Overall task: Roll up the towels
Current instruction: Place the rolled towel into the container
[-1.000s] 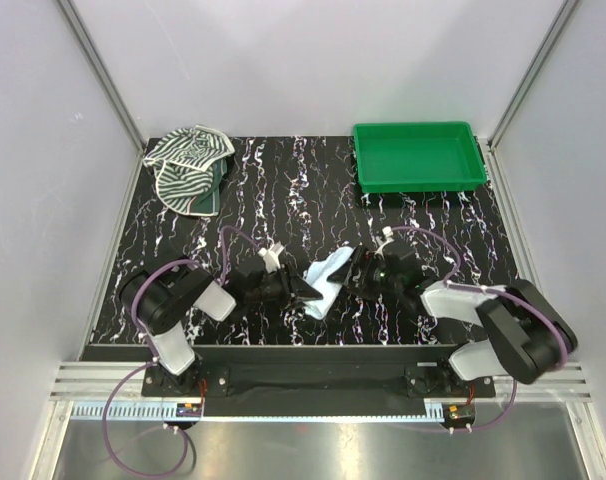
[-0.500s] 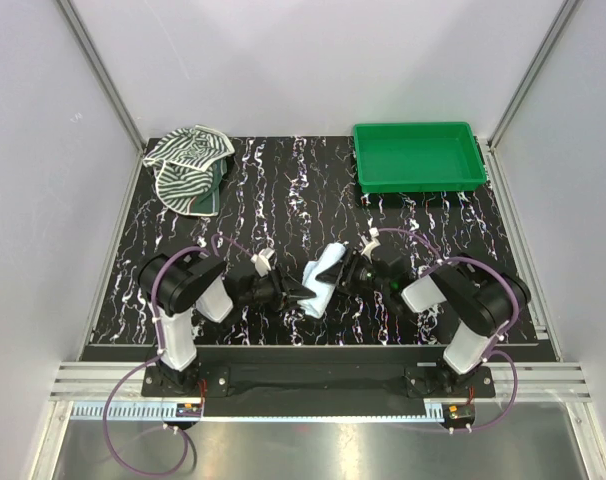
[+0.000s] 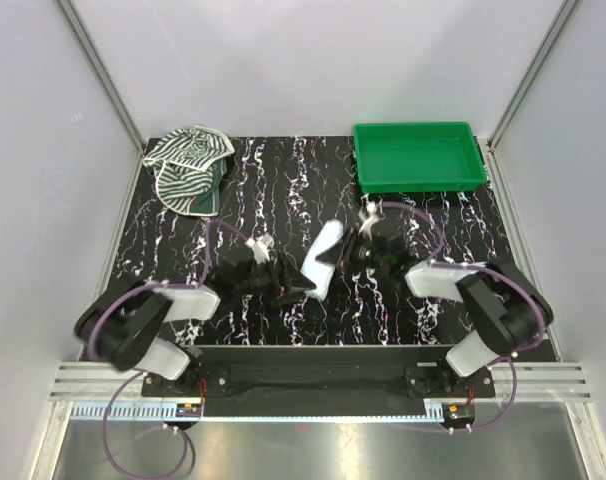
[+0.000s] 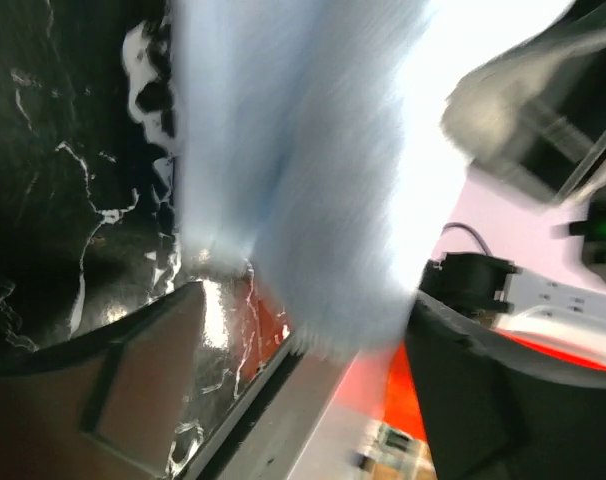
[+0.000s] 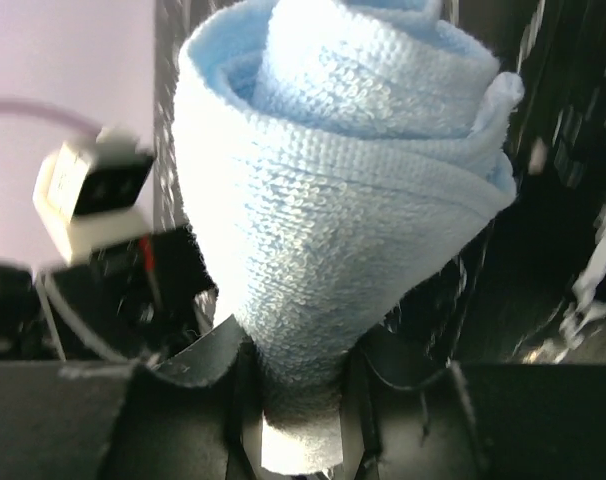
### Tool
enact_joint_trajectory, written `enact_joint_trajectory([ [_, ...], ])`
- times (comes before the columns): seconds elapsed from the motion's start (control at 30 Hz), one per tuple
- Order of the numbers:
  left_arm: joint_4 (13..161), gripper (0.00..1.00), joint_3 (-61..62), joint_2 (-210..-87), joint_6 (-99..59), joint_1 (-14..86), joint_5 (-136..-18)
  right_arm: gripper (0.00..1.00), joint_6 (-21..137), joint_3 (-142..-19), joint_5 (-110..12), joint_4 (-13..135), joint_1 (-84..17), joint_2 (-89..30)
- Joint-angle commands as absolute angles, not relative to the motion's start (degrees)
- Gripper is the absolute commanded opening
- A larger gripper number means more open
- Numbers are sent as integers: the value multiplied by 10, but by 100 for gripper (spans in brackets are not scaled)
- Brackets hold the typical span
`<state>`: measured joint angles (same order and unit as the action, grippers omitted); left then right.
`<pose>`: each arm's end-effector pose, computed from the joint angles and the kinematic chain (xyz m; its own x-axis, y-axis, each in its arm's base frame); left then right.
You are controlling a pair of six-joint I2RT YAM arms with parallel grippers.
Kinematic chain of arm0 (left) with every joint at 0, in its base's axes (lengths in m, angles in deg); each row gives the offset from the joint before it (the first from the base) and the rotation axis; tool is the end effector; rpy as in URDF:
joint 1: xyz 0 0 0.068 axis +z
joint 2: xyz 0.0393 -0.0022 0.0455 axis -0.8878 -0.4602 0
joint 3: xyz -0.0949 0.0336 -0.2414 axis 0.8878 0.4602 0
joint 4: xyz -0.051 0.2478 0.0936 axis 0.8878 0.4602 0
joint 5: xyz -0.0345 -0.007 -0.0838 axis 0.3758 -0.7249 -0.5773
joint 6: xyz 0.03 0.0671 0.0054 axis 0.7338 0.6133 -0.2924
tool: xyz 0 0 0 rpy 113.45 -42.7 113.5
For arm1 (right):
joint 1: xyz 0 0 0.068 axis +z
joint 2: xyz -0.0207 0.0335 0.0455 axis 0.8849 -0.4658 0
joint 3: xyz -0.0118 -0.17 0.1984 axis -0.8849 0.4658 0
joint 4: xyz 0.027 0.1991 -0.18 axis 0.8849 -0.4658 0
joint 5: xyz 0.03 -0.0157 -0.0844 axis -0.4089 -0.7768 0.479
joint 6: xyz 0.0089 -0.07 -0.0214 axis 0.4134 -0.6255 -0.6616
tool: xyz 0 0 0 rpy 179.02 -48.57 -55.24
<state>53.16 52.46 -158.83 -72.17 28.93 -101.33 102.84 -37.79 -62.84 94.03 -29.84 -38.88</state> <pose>0.2068 -0.1773 0.0962 -0.9492 -0.2815 -0.1404 0.0017 0.4417 -0.8972 0.2636 0.1945 0.1254 -0.8386 0.3309 -0.4328 -0.1965 0.5573 0.8067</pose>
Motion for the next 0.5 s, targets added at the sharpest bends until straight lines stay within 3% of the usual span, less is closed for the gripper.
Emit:
enact_joint_trajectory([
  [0.0,843,86,464,-1458,-572,288,-956,0,932,-484,-664,793,-366,-317],
  [0.13,1008,92,393,-1353,-506,288,-881,0,837,-627,-661,596,-421,-301],
  [0.3,1115,93,342,-1283,-434,288,-862,0,775,-749,-727,548,-525,-360],
  [0.47,1200,93,325,-1229,-394,288,-814,0,766,-898,-872,578,-614,-477],
])
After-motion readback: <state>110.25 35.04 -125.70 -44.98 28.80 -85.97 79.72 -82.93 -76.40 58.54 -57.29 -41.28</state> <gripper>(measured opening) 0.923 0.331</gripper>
